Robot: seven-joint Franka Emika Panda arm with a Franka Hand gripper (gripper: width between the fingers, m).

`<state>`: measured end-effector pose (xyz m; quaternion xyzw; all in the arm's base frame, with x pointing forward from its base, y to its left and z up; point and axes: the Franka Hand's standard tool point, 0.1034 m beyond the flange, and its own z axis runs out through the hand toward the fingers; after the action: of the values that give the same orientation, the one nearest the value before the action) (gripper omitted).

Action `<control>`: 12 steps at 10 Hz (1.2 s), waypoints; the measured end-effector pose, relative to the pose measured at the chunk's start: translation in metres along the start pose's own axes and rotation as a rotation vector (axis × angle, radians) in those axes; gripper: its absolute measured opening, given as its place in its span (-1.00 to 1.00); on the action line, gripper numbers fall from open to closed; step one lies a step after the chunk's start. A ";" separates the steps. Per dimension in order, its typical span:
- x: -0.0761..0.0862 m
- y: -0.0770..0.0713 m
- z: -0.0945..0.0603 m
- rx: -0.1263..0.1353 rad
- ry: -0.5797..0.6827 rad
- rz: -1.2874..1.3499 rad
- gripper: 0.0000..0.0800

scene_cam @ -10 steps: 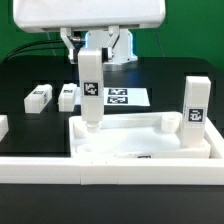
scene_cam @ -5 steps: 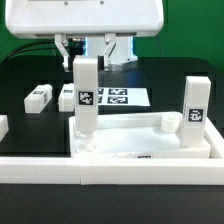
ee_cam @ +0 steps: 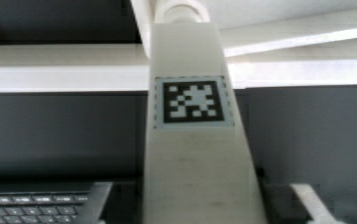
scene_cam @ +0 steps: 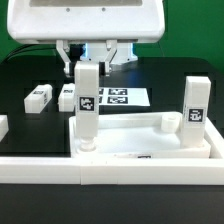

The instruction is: Assemble desk

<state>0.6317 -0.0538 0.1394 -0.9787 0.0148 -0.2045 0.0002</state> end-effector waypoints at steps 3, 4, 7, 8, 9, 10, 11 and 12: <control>0.000 0.001 0.006 -0.002 -0.004 -0.001 -0.28; -0.004 0.001 0.007 -0.003 -0.008 0.000 -0.28; -0.010 0.002 0.010 -0.004 -0.020 0.000 -0.28; -0.012 0.002 0.010 -0.005 -0.020 0.001 -0.28; -0.012 0.002 0.010 -0.008 -0.013 0.000 -0.28; -0.013 0.002 0.010 -0.013 -0.004 -0.001 -0.28; -0.013 0.003 0.010 -0.019 0.009 -0.001 -0.28; -0.014 0.003 0.010 -0.030 0.030 -0.003 -0.28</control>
Offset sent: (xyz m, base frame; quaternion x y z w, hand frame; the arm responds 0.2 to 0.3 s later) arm -0.0087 0.0012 -0.0077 -0.0009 0.0123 0.0106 0.9999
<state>0.6224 -0.0567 0.1250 -0.9755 0.0162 -0.2190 -0.0149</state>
